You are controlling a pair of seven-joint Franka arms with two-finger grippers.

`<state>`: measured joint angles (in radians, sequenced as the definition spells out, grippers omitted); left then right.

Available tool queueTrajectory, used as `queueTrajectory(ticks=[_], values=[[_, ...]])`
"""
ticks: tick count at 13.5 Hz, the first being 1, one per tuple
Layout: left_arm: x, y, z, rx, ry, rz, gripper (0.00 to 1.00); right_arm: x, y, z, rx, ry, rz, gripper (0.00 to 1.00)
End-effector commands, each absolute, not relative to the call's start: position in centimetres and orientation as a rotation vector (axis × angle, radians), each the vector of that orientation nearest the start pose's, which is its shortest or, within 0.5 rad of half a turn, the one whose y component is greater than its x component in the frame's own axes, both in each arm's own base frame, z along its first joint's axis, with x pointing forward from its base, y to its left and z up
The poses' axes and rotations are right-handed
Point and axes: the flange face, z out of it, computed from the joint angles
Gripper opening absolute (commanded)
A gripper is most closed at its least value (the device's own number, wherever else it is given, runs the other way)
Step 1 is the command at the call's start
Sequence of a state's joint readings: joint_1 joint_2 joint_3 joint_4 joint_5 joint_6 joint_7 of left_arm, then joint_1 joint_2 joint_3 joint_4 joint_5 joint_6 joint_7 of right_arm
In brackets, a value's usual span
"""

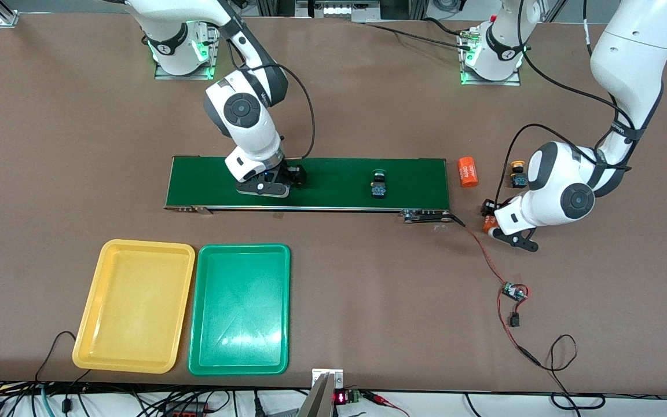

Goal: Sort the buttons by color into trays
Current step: 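Grasp the belt button with the right gripper while the left gripper reaches a cylinder, then carry the button toward the green tray while the left gripper grasps the cylinder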

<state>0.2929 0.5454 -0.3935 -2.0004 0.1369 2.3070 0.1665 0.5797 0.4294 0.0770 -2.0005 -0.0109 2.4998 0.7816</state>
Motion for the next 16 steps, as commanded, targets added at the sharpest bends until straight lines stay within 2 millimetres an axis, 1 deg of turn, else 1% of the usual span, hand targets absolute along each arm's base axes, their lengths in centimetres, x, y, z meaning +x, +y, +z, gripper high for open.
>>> queueTrajectory(ticks=[1,2,3,4,5,6,7,8,9,10,11,12,13,14,15,16], values=[[58.2,-8.8,24.0,-3.129,0.709,0.251,0.0,49.2,37.9,24.2,-3.07,0.176,-0.097,0.81],[58.2,-10.4,25.5,-3.1,0.802,0.229,0.0,49.4,37.6,24.2,-3.083,0.145,-0.114,0.59],[57.8,-11.9,26.7,-3.061,0.901,0.229,0.0,49.8,37.1,24.1,-3.098,0.086,-0.126,0.23],[57.3,-13.1,27.6,-3.029,0.985,0.237,0.0,50.0,36.7,24.1,-3.102,0.05,-0.127,0.0],[56.9,-14.2,28.5,-3.004,1.073,0.242,0.0,50.1,36.6,24.3,-3.101,0.037,-0.13,0.0],[56.4,-14.8,28.9,-2.98,1.172,0.276,0.0,50.6,36.0,24.7,-3.102,0.049,-0.135,0.0],[55.8,-15.8,29.2,-2.941,1.32,0.298,0.0,51.0,35.4,25.2,-3.11,0.057,-0.126,0.0],[55.4,-17.2,29.3,-2.863,1.513,0.292,0.0,52.0,35.0,26.8,-3.121,0.071,-0.121,0.0],[54.8,-19.0,29.4,-2.754,1.721,0.282,0.0,52.8,35.1,28.7,-3.135,0.069,-0.103,0.0],[54.3,-20.4,29.4,-2.664,1.868,0.271,0.0,54.0,35.5,31.0,-3.152,0.056,-0.083,0.0],[54.2,-21.0,29.4,-2.604,1.956,0.259,0.0,55.9,35.3,33.4,-3.153,0.033,-0.093,0.0],[53.6,-22.3,29.4,-2.527,2.058,0.258,0.0,57.7,34.6,35.7,-3.132,0.034,-0.145,0.0],[53.3,-23.2,29.5,-2.464,2.136,0.254,0.0,59.2,34.0,36.6,-3.118,0.011,-0.184,0.0],[53.2,-23.1,29.3,-2.415,2.19,0.255,0.0,61.0,33.0,36.7,-3.111,-0.008,-0.207,0.0],[52.9,-23.9,29.0,-2.351,2.258,0.257,0.0,62.9,31.3,36.2,-3.11,-0.01,-0.217,0.0],[52.8,-24.2,29.1,-2.31,2.29,0.244,0.0,64.8,29.4,35.9,-3.104,0.007,-0.241,0.0]])
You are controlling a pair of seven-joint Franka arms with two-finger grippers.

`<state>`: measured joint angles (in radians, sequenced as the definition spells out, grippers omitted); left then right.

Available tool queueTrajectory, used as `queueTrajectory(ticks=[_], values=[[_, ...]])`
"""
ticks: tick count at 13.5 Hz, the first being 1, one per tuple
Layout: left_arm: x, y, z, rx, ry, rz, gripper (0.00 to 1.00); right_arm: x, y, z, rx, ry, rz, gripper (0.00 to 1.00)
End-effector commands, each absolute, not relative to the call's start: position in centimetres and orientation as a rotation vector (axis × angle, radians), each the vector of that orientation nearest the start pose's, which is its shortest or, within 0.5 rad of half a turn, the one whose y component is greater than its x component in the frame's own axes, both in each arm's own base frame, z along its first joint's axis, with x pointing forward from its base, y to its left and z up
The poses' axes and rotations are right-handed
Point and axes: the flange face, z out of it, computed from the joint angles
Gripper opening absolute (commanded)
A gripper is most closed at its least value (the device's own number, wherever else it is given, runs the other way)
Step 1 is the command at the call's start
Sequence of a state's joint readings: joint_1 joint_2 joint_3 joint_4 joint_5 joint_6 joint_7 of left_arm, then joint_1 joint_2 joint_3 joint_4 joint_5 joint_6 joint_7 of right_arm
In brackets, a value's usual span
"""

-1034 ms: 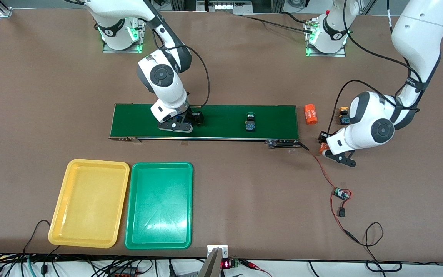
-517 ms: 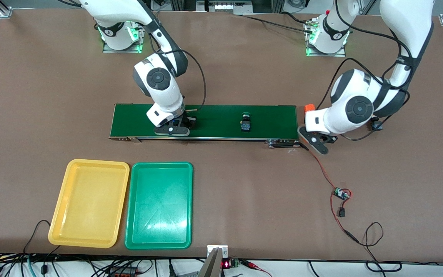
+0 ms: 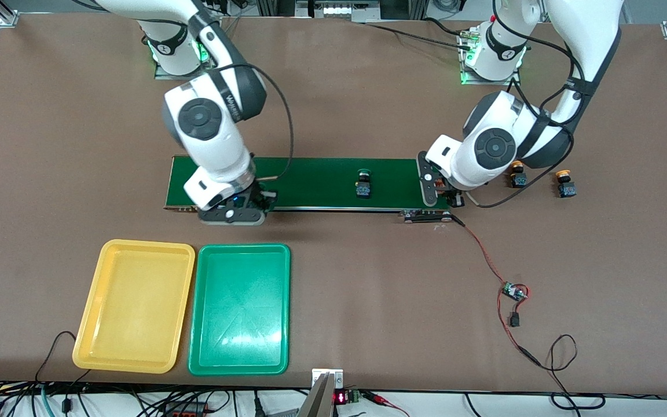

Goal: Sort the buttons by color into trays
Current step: 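Carry the button toward the green tray while the left gripper grasps the cylinder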

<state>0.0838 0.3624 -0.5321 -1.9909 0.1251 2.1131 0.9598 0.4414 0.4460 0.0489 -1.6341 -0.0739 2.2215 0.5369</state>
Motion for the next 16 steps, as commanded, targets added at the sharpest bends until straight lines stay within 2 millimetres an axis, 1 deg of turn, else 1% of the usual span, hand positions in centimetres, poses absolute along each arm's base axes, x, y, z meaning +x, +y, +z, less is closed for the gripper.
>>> queueTrajectory(ticks=[1,2,4,6,7,8,9,10,11,12,13,14,15,16], values=[[52.7,-24.4,28.9,-2.299,2.299,0.238,0.0,66.3,28.3,35.4,-3.093,0.001,-0.274,0.0],[52.5,-24.7,28.7,-2.279,2.309,0.247,0.01,67.4,27.7,34.5,-3.08,-0.011,-0.313,0.0],[52.3,-25.0,27.8,-2.274,2.322,0.265,0.05,68.7,26.9,30.5,-3.078,-0.03,-0.388,0.0],[51.9,-25.3,26.8,-2.308,2.305,0.26,0.08,69.3,26.6,26.1,-3.098,-0.092,-0.457,0.0],[51.7,-25.7,26.6,-2.323,2.289,0.262,0.08,69.8,25.9,24.4,-3.087,-0.092,-0.511,0.0],[51.0,-27.0,26.2,-2.315,2.298,0.273,0.08,70.2,25.5,23.1,-3.066,-0.1,-0.564,0.0],[50.8,-27.3,26.0,-2.316,2.289,0.275,0.09,70.3,25.2,21.8,-3.059,-0.099,-0.585,0.0],[50.6,-27.7,25.6,-2.317,2.293,0.275,0.12,70.4,25.0,21.0,-3.059,-0.101,-0.593,0.0],[50.6,-27.7,25.5,-2.32,2.292,0.269,0.18,70.4,24.9,20.8,-3.058,-0.101,-0.596,0.0],[50.6,-27.8,25.2,-2.326,2.293,0.268,0.48,70.4,24.9,20.8,-3.058,-0.101,-0.596,0.0],[50.6,-27.8,25.2,-2.323,2.295,0.271,0.97,70.4,24.9,20.8,-3.058,-0.098,-0.596,0.02],[50.6,-27.7,25.3,-2.321,2.294,0.28,1.0,70.4,24.8,20.6,-3.056,-0.076,-0.592,0.22],[50.5,-27.7,25.3,-2.322,2.294,0.285,1.0,70.3,24.9,20.4,-3.055,-0.072,-0.588,0.35],[50.4,-27.6,25.5,-2.318,2.291,0.286,1.0,70.3,24.9,20.3,-3.056,-0.073,-0.586,0.54]])
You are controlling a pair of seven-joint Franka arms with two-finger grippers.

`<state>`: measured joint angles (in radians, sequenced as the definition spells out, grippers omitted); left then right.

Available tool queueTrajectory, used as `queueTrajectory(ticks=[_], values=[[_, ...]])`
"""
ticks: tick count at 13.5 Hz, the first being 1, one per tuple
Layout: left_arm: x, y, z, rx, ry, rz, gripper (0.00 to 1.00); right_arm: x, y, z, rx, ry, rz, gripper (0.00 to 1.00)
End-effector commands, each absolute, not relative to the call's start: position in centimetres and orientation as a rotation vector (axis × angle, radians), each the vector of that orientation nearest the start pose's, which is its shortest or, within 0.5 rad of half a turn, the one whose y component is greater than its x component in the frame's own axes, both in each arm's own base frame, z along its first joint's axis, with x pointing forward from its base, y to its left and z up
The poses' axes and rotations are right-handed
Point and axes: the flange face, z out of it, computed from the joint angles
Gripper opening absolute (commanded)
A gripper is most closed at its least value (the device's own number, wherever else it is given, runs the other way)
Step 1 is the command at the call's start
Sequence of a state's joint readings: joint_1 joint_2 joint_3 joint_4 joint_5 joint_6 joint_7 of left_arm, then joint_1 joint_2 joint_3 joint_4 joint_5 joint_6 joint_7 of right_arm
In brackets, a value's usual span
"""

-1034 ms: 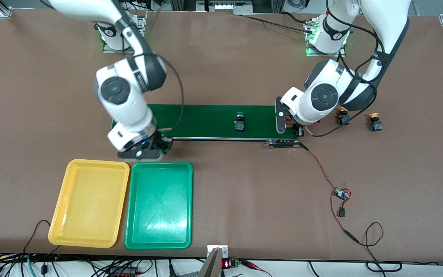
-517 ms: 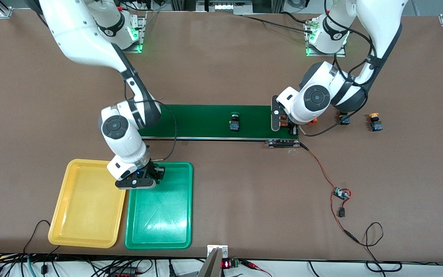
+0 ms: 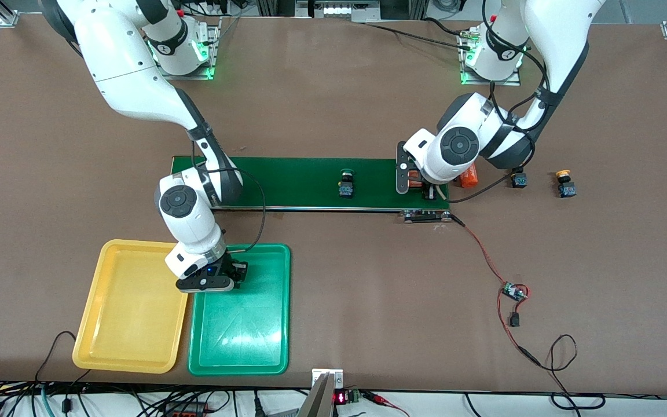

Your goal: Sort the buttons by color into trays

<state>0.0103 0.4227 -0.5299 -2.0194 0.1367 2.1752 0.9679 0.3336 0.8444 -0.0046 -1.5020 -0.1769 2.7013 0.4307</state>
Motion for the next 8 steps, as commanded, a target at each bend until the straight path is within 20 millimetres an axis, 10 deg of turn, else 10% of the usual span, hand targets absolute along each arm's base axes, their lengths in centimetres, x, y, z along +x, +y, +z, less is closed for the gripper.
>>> queueTrajectory(ticks=[1,5,8], values=[[50.2,-27.6,26.0,-2.312,2.287,0.296,1.0,70.3,24.8,20.3,-3.055,-0.068,-0.587,0.7],[50.8,-26.0,29.1,-2.292,2.256,0.321,1.0,70.3,25.1,20.9,-3.046,-0.077,-0.597,0.82],[53.4,-20.8,32.9,-2.344,2.118,0.24,1.0,69.5,25.2,22.2,-3.061,-0.083,-0.559,1.0]])
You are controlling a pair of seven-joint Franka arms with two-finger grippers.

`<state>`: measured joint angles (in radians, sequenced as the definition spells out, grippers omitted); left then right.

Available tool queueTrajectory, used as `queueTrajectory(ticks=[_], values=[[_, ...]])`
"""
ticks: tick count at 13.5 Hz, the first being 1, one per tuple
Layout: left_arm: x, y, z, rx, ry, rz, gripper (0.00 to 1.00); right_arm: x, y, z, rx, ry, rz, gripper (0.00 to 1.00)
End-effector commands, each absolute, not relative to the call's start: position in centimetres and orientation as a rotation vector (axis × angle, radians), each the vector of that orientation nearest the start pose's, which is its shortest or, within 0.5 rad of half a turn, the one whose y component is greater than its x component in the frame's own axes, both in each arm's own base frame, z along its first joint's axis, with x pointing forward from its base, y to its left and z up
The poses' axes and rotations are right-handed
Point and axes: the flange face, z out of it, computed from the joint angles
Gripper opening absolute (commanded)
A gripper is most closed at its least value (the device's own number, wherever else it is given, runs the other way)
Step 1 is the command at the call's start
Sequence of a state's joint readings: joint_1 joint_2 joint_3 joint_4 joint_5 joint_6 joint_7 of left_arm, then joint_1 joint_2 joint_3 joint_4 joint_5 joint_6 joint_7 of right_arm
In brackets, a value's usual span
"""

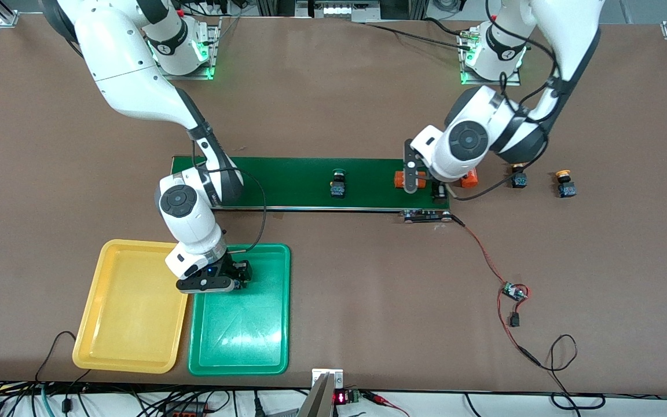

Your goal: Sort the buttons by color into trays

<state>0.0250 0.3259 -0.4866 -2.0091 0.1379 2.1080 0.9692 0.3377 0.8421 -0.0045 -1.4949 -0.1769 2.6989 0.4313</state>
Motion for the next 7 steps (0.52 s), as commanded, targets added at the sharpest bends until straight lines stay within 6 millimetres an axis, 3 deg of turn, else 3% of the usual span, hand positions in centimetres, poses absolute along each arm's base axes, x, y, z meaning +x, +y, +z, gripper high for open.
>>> queueTrajectory(ticks=[1,4,7], values=[[54.3,-19.1,33.5,-2.371,2.082,0.218,1.0,68.8,25.4,23.1,-3.071,-0.084,-0.531,1.0],[56.1,-13.9,32.7,-2.452,1.966,0.232,1.0,66.0,28.4,25.8,-3.122,0.012,-0.394,1.0],[57.5,-6.8,31.4,-2.593,1.787,0.249,1.0,63.4,30.8,28.6,-3.188,0.01,-0.264,1.0]])
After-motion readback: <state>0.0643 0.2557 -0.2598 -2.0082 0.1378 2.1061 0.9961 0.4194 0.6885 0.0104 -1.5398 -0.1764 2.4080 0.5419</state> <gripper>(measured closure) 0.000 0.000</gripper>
